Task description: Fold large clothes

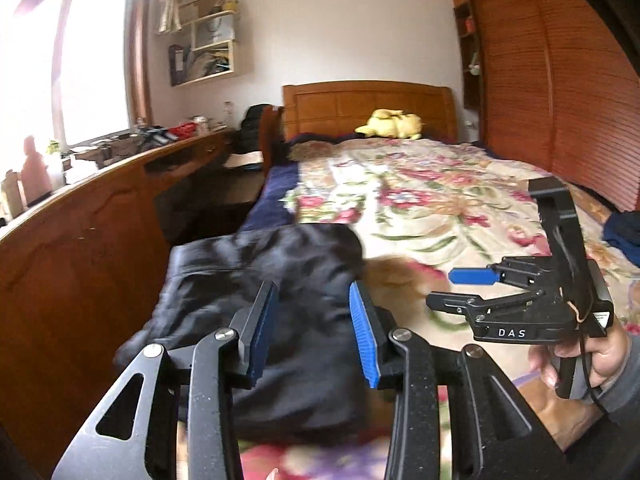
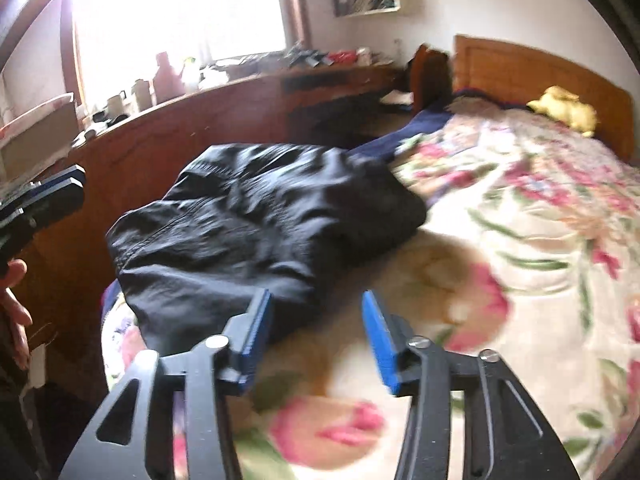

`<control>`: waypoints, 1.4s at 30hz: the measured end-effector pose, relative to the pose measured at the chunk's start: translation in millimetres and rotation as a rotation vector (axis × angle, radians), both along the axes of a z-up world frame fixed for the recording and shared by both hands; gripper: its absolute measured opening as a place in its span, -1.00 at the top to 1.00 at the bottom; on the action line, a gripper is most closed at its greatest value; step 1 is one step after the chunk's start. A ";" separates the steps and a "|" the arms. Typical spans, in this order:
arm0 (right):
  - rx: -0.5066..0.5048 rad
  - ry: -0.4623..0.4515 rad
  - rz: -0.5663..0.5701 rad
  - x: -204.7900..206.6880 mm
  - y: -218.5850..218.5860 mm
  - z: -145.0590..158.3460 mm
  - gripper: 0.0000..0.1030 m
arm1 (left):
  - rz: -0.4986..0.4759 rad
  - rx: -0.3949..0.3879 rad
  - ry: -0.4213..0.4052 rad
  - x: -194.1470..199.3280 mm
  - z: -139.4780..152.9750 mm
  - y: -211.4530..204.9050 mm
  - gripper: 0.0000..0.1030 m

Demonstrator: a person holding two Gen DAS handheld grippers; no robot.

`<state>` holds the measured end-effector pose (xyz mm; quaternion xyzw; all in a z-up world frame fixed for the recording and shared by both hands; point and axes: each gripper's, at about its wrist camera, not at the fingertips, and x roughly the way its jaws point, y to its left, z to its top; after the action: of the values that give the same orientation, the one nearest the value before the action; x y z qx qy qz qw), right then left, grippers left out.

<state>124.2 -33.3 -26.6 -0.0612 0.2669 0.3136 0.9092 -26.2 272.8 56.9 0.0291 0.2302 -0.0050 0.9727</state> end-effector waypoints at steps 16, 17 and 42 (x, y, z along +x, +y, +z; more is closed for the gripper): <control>0.050 -0.041 -0.236 -51.1 -93.1 -1.3 -0.37 | -0.074 -0.034 0.072 24.5 -39.0 -106.3 0.22; 0.053 -0.038 -0.244 -52.8 -98.3 -2.9 -0.37 | -0.076 -0.030 0.080 27.2 -43.2 -115.0 0.22; 0.088 -0.260 -0.504 -126.1 -207.1 26.4 -0.37 | -0.112 -0.105 -0.013 76.7 -15.2 -254.4 0.22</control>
<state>-1.9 -240.4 -0.3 0.0071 0.1412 0.0784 0.9869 50.4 18.4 41.7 -0.0092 0.2213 -0.0712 0.9726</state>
